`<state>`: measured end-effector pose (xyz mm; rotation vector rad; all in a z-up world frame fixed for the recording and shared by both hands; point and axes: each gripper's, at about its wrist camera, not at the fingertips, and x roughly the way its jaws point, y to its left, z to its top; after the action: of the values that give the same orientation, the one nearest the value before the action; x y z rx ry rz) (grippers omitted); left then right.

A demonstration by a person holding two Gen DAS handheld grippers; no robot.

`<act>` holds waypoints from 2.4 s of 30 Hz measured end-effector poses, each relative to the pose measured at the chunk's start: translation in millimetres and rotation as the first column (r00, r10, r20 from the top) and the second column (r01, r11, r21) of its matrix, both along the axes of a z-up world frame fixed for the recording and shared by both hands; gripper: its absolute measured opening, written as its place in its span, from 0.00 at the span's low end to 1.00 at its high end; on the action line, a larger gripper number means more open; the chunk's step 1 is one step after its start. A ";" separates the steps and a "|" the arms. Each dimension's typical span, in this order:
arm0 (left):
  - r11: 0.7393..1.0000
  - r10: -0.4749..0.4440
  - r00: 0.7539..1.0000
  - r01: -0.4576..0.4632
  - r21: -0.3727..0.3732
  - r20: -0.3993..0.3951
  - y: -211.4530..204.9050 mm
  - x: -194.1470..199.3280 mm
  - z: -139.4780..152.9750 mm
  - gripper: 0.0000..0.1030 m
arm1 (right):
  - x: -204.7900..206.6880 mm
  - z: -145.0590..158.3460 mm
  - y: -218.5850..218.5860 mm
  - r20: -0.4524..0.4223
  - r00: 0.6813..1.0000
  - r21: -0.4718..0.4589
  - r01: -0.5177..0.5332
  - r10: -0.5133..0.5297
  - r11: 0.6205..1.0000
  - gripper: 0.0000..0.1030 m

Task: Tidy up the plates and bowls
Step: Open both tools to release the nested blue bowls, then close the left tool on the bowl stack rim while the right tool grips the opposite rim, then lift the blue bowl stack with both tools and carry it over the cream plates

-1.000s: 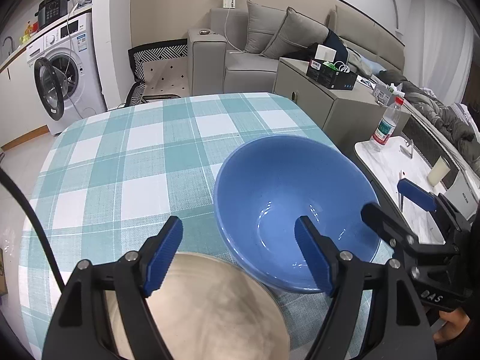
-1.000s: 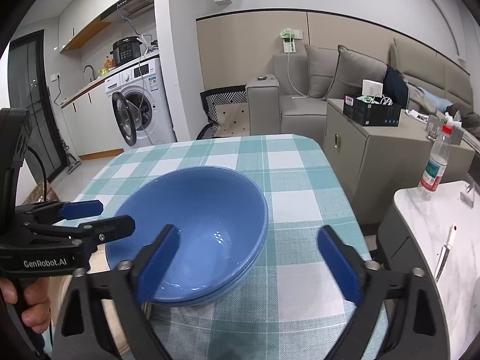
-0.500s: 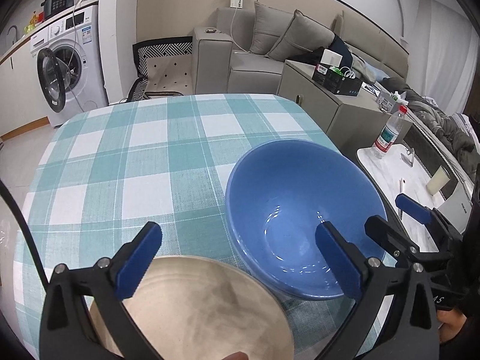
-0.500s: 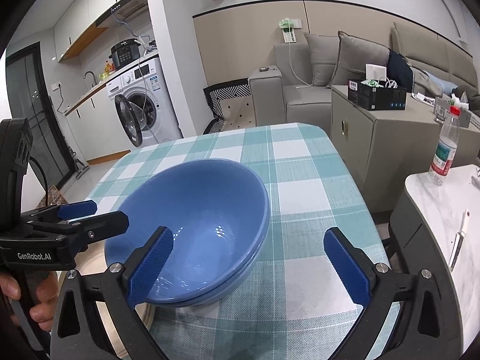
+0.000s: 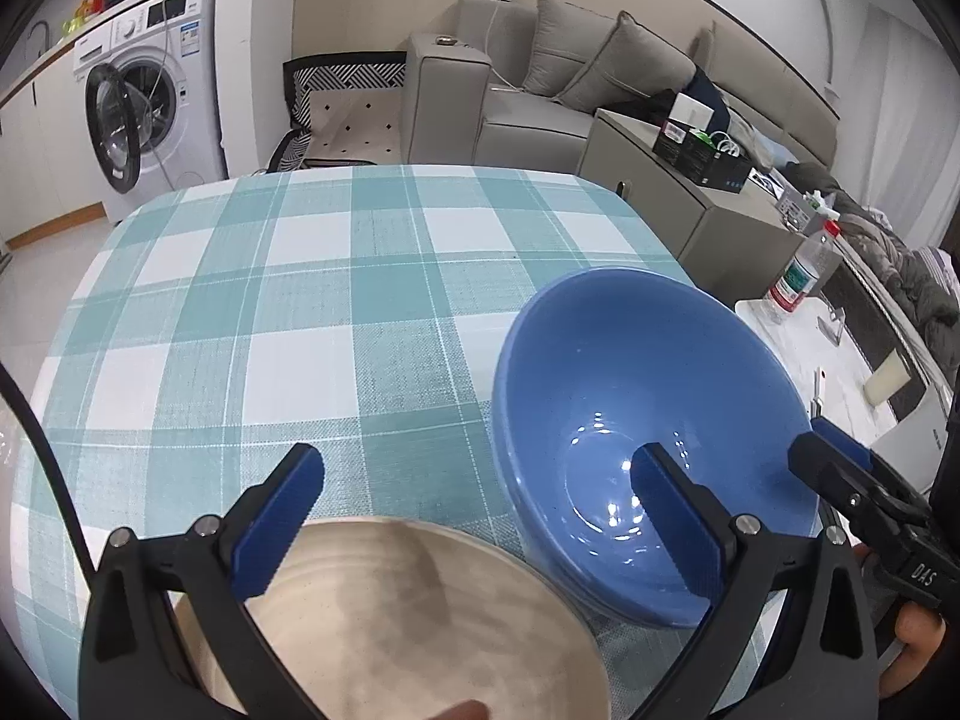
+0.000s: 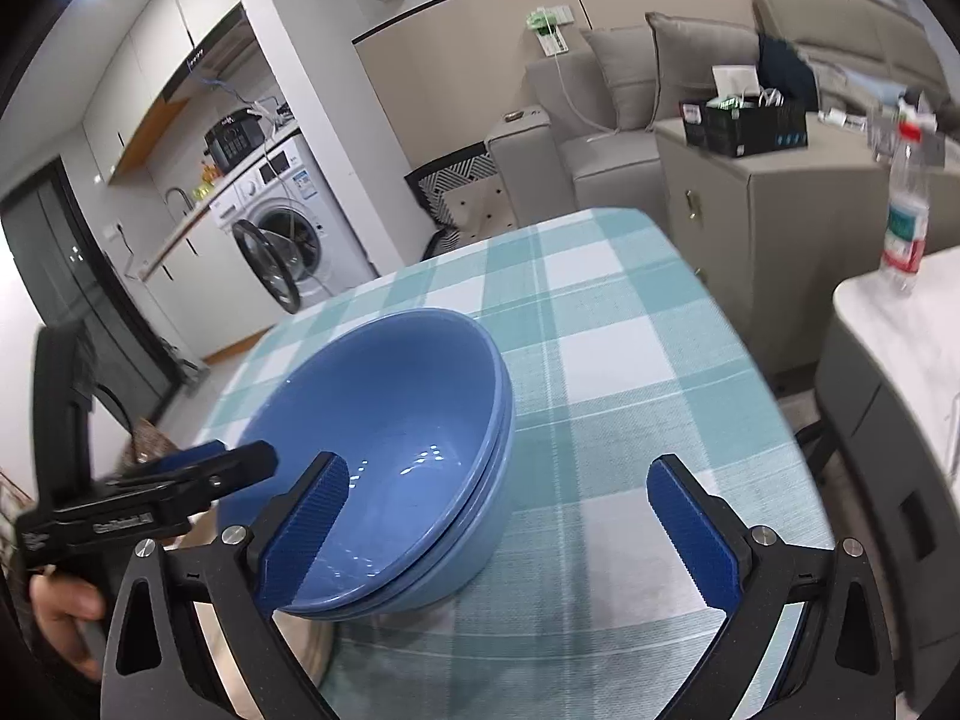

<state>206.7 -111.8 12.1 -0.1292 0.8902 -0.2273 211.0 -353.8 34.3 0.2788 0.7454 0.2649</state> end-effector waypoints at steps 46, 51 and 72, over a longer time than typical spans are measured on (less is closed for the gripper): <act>0.991 -0.130 0.991 0.128 -0.047 -0.039 -20.0 -5.3 -3.5 0.46 | 1.9 -9.0 15.9 -0.029 0.994 0.021 -0.106 0.107 0.994 0.46; 0.990 -0.133 0.991 0.132 -0.043 -0.026 -20.8 -8.1 -0.1 0.46 | 2.1 -8.8 16.4 -0.031 0.994 0.017 -0.100 0.100 0.995 0.46; 0.990 -0.133 0.991 0.134 -0.033 0.022 -22.8 -21.7 20.9 0.46 | -7.2 8.1 14.9 0.032 0.994 0.011 -0.101 0.101 0.995 0.46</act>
<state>185.0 -134.6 33.0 -0.0988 0.8760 -0.3683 203.9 -338.9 42.4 0.2490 0.7281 0.3693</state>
